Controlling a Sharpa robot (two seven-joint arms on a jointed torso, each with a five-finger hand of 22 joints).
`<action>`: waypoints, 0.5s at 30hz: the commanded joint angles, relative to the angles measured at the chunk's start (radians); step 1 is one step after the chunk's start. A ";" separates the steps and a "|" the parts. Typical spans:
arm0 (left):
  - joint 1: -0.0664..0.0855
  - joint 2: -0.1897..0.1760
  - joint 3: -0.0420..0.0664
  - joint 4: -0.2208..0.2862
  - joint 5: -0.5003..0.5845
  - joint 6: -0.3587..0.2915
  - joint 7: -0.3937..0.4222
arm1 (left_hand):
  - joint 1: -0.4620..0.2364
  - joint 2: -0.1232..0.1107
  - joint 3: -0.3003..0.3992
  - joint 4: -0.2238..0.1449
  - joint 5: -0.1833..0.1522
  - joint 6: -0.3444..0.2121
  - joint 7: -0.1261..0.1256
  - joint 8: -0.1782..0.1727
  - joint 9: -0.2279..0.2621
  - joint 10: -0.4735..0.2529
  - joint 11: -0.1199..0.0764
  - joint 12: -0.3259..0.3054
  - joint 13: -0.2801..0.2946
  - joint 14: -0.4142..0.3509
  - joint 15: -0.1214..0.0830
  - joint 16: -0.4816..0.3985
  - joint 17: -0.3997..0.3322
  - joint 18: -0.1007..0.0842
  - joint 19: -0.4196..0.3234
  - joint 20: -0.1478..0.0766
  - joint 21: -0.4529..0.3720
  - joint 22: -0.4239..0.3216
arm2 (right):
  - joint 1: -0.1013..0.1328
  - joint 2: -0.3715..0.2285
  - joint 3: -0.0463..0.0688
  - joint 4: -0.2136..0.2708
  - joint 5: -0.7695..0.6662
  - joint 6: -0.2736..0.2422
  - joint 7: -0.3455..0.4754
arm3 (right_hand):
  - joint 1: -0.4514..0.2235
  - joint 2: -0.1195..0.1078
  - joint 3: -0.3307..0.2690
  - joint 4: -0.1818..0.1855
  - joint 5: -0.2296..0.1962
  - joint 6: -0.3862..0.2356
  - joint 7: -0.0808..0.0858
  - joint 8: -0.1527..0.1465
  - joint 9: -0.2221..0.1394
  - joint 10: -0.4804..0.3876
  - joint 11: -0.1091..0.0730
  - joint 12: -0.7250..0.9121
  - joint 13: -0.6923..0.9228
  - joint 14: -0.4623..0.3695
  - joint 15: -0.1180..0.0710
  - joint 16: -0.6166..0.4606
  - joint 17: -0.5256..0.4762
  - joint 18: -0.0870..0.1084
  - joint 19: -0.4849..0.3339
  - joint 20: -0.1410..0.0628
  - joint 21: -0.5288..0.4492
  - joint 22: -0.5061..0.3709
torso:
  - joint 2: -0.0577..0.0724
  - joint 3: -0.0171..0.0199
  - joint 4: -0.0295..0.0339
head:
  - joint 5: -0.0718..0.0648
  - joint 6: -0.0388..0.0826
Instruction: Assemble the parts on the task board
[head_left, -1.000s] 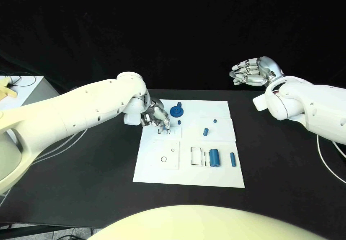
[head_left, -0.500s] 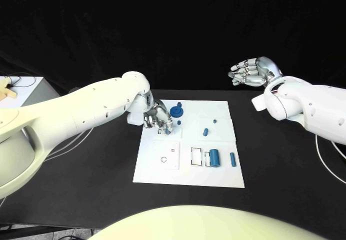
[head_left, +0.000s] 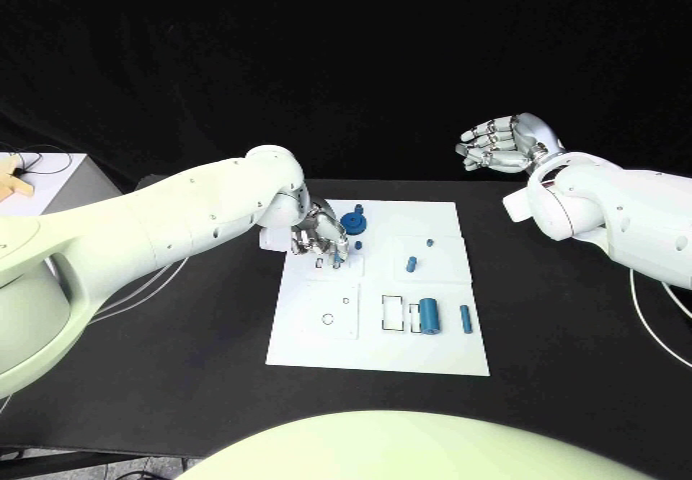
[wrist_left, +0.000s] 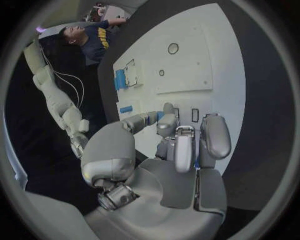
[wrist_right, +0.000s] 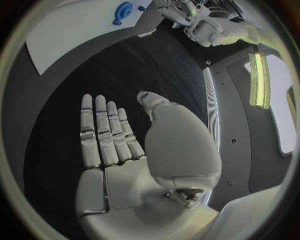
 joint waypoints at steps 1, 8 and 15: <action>0.001 0.005 -0.003 0.005 -0.033 -0.026 0.000 | 0.041 0.040 0.113 -0.046 0.007 0.031 -0.022 0.002 -0.001 0.007 -0.002 0.005 0.002 0.108 0.000 0.004 0.263 -0.015 0.008 -0.002 0.005 0.001 | 0.000 0.001 0.000 0.000 0.000 0.009 0.014 | -0.011 -0.001 0.000 -0.004 0.007 -0.006 0.046 -0.005 -0.001 0.007 0.002 -0.001 -0.001 0.002 0.008 -0.002 -0.001 0.006 -0.006 -0.001 0.000 -0.001 | 0.001 -0.0003 -0.0003 | 0.000 0.000; 0.001 0.011 -0.011 0.001 -0.035 -0.002 -0.004 | 0.041 0.040 0.113 -0.046 0.007 0.031 -0.022 0.002 -0.001 0.007 -0.002 0.005 0.002 0.108 0.000 0.004 0.263 -0.015 0.008 -0.002 0.005 0.001 | 0.000 0.001 0.000 0.001 0.000 0.009 0.014 | -0.011 -0.001 0.000 -0.004 0.007 -0.006 0.046 -0.005 -0.001 0.007 0.002 -0.001 -0.001 0.002 0.008 -0.002 -0.001 0.006 -0.006 -0.001 0.000 -0.001 | 0.001 -0.0007 -0.0012 | 0.002 0.000; 0.001 0.008 -0.015 -0.002 -0.039 0.004 -0.005 | 0.040 0.040 0.113 -0.046 0.009 0.032 -0.022 0.002 -0.002 0.009 -0.003 0.007 0.003 0.108 0.000 0.004 0.263 -0.016 0.009 -0.002 0.007 0.003 | 0.000 0.002 0.000 0.002 0.000 0.008 0.014 | -0.011 -0.001 0.000 -0.004 0.007 -0.006 0.046 -0.005 -0.001 0.007 0.002 -0.001 -0.001 0.002 0.008 -0.002 -0.001 0.006 -0.006 -0.001 0.000 -0.001 | 0.001 0.0007 -0.0012 | 0.003 0.000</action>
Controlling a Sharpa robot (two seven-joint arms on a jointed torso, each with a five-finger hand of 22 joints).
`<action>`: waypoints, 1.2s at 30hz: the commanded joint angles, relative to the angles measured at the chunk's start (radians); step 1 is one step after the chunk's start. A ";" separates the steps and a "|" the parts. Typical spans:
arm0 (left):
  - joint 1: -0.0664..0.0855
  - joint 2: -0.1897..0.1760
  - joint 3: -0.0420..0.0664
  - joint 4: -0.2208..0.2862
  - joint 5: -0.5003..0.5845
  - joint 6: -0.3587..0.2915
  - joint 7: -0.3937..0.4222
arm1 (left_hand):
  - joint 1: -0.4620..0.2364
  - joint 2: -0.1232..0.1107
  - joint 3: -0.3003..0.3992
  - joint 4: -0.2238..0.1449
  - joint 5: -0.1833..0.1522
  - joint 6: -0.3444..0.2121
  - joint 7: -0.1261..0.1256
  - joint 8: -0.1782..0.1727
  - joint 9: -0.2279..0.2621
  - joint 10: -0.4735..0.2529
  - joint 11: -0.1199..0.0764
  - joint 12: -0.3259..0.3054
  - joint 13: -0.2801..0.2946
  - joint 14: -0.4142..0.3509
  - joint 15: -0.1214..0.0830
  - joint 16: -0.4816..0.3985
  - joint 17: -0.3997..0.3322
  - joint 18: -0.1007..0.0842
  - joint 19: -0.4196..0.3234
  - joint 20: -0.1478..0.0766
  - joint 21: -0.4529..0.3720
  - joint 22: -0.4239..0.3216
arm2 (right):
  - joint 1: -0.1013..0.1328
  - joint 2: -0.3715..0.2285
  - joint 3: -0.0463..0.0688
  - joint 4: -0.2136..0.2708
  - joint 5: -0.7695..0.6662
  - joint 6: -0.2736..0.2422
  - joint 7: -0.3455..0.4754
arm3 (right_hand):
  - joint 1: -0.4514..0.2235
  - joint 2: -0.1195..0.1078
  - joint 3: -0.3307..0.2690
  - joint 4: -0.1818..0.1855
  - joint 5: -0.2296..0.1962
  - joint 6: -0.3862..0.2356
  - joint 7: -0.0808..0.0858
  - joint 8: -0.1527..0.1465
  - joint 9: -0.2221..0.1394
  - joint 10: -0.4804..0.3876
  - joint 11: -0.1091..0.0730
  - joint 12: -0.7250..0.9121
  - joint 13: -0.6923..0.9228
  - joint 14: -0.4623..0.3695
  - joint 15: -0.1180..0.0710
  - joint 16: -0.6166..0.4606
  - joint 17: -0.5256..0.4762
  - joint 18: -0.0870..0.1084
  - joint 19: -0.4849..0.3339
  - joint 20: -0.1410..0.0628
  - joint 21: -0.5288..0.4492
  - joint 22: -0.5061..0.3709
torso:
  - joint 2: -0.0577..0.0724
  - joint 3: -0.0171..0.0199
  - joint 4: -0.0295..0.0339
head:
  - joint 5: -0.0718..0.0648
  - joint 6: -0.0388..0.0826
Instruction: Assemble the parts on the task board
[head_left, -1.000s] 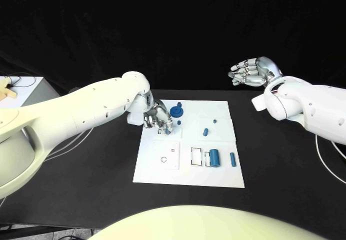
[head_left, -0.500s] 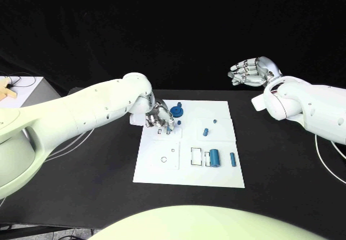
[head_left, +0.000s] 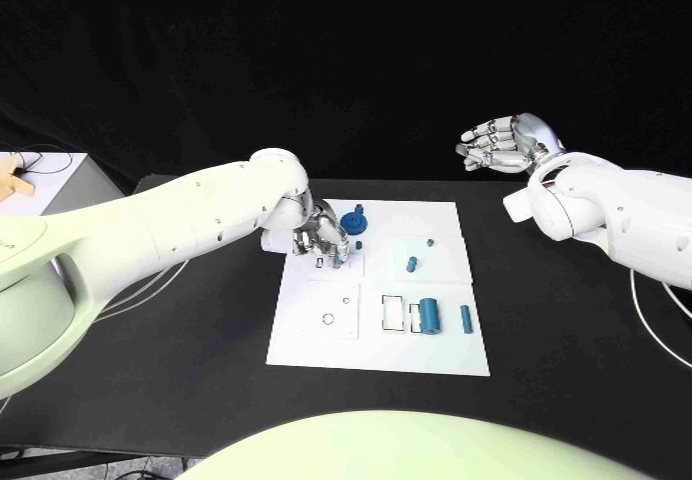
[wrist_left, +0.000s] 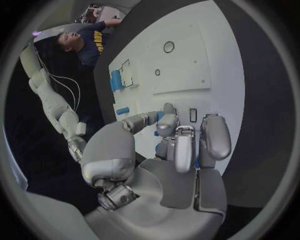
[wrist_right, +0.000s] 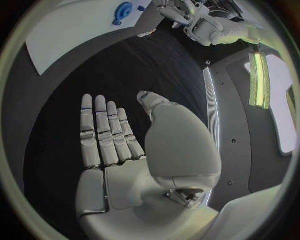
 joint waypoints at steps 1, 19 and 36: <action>0.001 -0.001 -0.001 -0.001 -0.013 0.014 -0.002 | 0.040 0.040 0.113 -0.046 0.004 0.032 -0.022 0.003 -0.002 0.005 0.000 0.007 0.000 0.108 0.000 0.004 0.263 -0.016 0.005 0.002 0.007 0.002 | 0.000 0.001 0.000 0.001 0.000 0.008 0.014 | -0.011 -0.001 0.000 -0.004 0.007 -0.006 0.046 -0.005 -0.001 0.007 0.002 -0.001 -0.001 0.002 0.008 -0.002 -0.001 0.006 -0.006 -0.001 0.000 -0.001 | -0.001 0.0002 -0.0001 | 0.001 0.000; 0.000 -0.006 -0.003 -0.002 -0.016 0.017 -0.003 | 0.039 0.040 0.114 -0.046 0.005 0.033 -0.022 0.003 -0.002 0.006 0.000 0.008 0.003 0.108 0.000 0.004 0.263 -0.016 0.006 0.001 0.007 0.003 | 0.000 0.002 0.000 0.001 0.000 0.009 0.015 | -0.011 0.000 0.001 -0.007 0.008 -0.006 0.046 -0.005 -0.002 0.007 0.002 0.000 -0.007 0.004 0.008 -0.004 -0.004 0.006 -0.005 0.000 0.000 -0.006 | 0.000 0.0000 0.0000 | 0.004 0.000; -0.001 -0.005 -0.008 -0.002 -0.014 0.029 -0.004 | 0.038 0.041 0.114 -0.047 0.007 0.034 -0.023 0.002 -0.002 0.007 -0.001 0.008 0.003 0.108 0.000 0.004 0.263 -0.016 0.006 0.001 0.008 0.003 | 0.000 0.002 0.001 0.002 0.000 0.010 0.014 | -0.011 0.000 0.001 -0.007 0.008 -0.006 0.046 -0.005 -0.002 0.007 0.002 0.000 -0.007 0.004 0.008 -0.004 -0.004 0.006 -0.005 0.000 0.000 -0.006 | 0.000 -0.0006 0.0000 | 0.002 0.000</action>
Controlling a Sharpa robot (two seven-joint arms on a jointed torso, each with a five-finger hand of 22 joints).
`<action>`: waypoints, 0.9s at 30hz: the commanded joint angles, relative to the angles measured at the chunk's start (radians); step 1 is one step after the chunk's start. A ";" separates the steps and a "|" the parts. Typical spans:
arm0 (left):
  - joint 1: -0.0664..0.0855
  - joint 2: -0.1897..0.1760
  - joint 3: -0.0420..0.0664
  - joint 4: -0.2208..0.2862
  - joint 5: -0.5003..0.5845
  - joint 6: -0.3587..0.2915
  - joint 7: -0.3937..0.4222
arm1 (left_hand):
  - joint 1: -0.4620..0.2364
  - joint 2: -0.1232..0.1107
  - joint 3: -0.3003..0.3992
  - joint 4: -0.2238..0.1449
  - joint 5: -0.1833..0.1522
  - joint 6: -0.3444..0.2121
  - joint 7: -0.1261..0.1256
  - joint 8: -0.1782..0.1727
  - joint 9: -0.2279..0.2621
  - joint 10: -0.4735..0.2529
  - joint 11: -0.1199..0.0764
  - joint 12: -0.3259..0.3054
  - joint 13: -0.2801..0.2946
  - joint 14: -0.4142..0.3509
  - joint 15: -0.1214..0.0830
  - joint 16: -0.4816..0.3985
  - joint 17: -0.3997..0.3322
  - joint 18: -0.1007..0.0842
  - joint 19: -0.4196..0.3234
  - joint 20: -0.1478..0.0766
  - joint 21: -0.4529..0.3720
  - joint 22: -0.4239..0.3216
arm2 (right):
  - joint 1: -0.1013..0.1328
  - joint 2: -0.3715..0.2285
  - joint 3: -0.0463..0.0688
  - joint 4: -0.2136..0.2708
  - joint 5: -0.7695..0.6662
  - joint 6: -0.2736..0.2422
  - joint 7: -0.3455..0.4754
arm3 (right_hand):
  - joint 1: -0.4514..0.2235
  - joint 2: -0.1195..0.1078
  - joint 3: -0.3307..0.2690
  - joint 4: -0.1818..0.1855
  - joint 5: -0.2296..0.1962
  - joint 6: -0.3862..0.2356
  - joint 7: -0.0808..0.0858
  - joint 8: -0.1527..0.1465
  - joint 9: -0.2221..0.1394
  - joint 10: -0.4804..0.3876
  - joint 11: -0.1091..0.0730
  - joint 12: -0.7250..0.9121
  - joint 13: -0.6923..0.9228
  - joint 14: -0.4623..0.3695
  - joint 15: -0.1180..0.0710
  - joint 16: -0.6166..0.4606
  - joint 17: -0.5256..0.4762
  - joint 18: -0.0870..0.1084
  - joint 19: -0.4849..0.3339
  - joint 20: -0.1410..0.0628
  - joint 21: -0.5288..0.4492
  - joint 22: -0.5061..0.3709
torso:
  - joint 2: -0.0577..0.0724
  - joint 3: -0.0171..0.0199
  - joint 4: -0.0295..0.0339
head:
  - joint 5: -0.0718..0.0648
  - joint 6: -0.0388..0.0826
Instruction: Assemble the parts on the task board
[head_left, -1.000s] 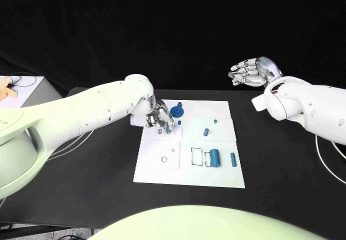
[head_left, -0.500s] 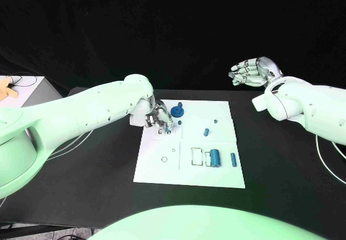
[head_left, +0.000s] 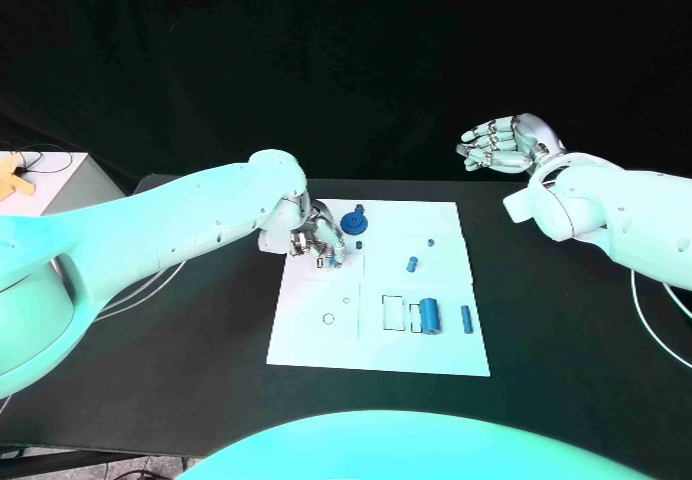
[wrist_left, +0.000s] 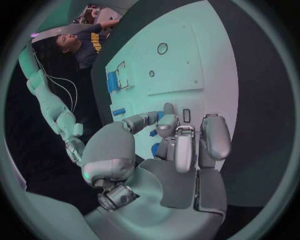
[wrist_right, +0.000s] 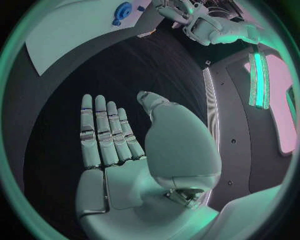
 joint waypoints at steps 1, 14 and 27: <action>0.000 0.001 0.000 0.003 -0.001 0.021 0.000 | 0.037 0.042 0.114 -0.047 0.005 0.033 -0.024 0.006 -0.001 0.007 -0.001 0.003 0.001 0.108 0.000 0.004 0.263 -0.016 0.007 0.001 0.004 0.001 | 0.000 0.001 0.000 0.001 0.000 0.010 0.013 | -0.011 0.000 0.001 -0.007 0.004 -0.006 0.046 -0.005 -0.001 0.007 0.002 0.000 -0.001 0.001 0.004 -0.004 -0.001 0.006 -0.005 0.000 0.000 -0.001 | 0.000 0.0006 0.0007 | 0.000 0.000; 0.000 0.001 -0.001 0.002 -0.001 0.024 -0.001 | 0.036 0.041 0.114 -0.048 0.006 0.034 -0.024 0.005 -0.001 0.009 -0.001 0.005 0.005 0.108 -0.001 0.004 0.263 -0.016 0.007 0.001 0.004 0.002 | 0.000 0.003 0.000 0.000 0.000 0.011 0.013 | -0.011 0.001 0.001 -0.008 0.004 -0.006 0.046 -0.005 -0.001 0.008 0.001 0.001 -0.003 0.001 0.004 -0.004 -0.002 0.006 -0.005 0.000 0.001 -0.003 | -0.001 0.0002 0.0001 | 0.003 0.000; 0.000 0.004 -0.003 0.000 0.000 0.031 -0.002 | 0.036 0.041 0.114 -0.048 0.006 0.034 -0.024 0.005 -0.001 0.009 -0.001 0.005 0.005 0.108 -0.001 0.004 0.263 -0.016 0.007 0.001 0.004 0.002 | 0.000 0.004 0.000 0.001 0.000 0.012 0.014 | -0.011 0.001 0.001 -0.008 0.004 -0.006 0.046 -0.005 -0.001 0.008 0.001 0.001 -0.003 0.001 0.004 -0.004 -0.002 0.006 -0.005 0.000 0.001 -0.003 | -0.001 0.0004 0.0007 | 0.005 0.000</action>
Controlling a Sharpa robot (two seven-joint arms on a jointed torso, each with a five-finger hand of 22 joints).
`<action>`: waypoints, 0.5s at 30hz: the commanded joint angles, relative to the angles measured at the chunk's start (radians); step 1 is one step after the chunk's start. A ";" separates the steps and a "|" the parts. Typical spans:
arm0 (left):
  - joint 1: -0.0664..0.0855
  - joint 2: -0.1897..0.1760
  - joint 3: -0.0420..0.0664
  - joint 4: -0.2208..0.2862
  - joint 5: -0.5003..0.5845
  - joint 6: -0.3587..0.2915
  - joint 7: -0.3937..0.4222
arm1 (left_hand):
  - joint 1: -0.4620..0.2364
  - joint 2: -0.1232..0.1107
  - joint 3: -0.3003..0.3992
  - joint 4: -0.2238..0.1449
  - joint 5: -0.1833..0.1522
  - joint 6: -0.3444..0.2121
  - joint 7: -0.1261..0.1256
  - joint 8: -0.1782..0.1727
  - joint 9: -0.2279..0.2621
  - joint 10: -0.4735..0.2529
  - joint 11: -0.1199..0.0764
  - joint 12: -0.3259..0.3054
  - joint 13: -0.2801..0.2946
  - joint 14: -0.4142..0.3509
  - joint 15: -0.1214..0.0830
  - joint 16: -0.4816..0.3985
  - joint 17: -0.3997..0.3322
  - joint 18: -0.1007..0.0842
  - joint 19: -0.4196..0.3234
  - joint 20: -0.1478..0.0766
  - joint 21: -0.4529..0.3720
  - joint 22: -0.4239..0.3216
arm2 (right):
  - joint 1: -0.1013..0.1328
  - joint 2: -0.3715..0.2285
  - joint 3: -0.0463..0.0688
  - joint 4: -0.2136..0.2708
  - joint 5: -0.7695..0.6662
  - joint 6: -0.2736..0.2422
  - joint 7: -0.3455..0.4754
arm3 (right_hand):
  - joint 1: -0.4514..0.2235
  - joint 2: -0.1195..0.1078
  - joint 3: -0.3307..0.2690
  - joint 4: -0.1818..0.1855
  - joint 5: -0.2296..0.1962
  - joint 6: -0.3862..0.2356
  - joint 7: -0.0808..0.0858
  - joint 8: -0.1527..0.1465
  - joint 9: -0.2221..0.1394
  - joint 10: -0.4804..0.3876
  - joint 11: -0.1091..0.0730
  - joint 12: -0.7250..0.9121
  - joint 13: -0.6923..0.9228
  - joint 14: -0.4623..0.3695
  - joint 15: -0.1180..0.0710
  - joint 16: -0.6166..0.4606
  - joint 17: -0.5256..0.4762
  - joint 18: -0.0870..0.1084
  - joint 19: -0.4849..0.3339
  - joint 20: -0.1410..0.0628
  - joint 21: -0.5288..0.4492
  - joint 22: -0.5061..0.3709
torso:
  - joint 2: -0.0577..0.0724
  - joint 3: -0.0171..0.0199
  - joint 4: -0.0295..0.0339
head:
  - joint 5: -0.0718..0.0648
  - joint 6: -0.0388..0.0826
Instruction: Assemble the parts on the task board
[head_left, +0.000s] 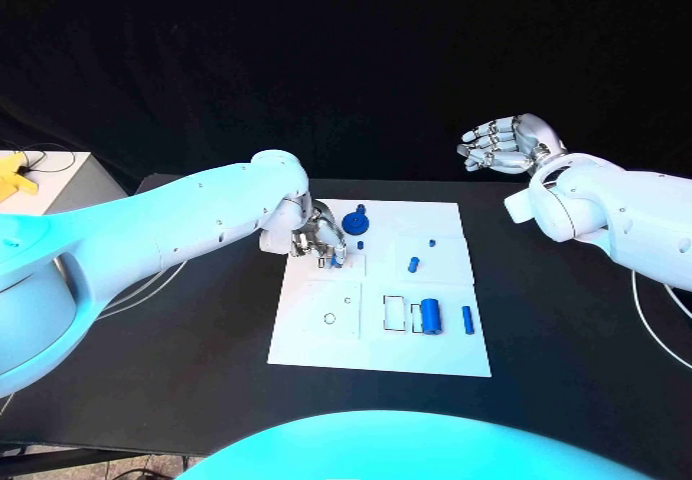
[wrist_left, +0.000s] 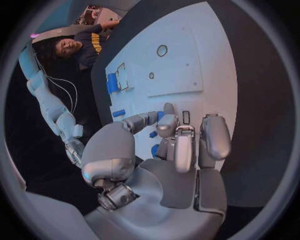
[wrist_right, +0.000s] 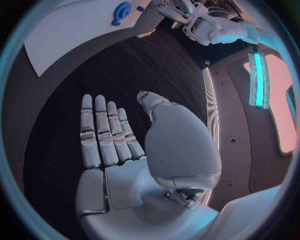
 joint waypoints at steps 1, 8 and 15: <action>0.000 0.003 -0.001 -0.001 0.000 0.020 0.000 | 0.036 0.041 0.114 -0.048 0.002 0.034 -0.025 0.004 -0.001 0.005 0.003 0.005 0.001 0.108 -0.001 0.004 0.263 -0.016 0.007 0.001 0.004 0.001 | 0.000 0.001 0.000 0.001 0.000 0.011 0.013 | -0.011 0.001 -0.002 -0.005 0.004 -0.006 0.045 -0.005 -0.001 0.008 0.001 0.001 -0.001 0.001 0.004 -0.004 -0.001 0.006 -0.005 0.000 0.001 -0.001 | 0.000 0.0003 0.0000 | 0.001 0.000; -0.001 0.007 -0.004 -0.003 0.000 0.025 0.000 | 0.035 0.041 0.114 -0.049 0.003 0.035 -0.025 0.003 -0.001 0.006 0.002 0.005 0.000 0.108 -0.001 0.004 0.263 -0.016 0.007 0.001 0.005 0.001 | 0.000 0.002 0.000 0.001 0.000 0.012 0.013 | -0.011 0.001 -0.002 -0.005 0.004 -0.006 0.045 -0.005 -0.001 0.008 0.001 0.001 -0.001 0.001 0.004 -0.004 -0.001 0.006 -0.005 0.000 0.001 -0.001 | 0.001 -0.0002 -0.0009 | -0.001 0.000; -0.001 0.006 -0.004 -0.004 0.000 0.025 -0.001 | 0.035 0.041 0.114 -0.049 0.003 0.035 -0.025 0.003 -0.001 0.006 0.002 0.005 0.000 0.108 -0.001 0.004 0.263 -0.016 0.007 0.001 0.005 0.001 | 0.000 0.003 0.000 0.001 0.000 0.014 0.014 | -0.011 0.001 -0.002 -0.005 0.004 -0.006 0.045 -0.005 -0.001 0.008 0.001 0.001 -0.001 0.001 0.004 -0.004 -0.001 0.006 -0.005 0.000 0.001 -0.001 | 0.001 0.0011 0.0004 | -0.001 0.000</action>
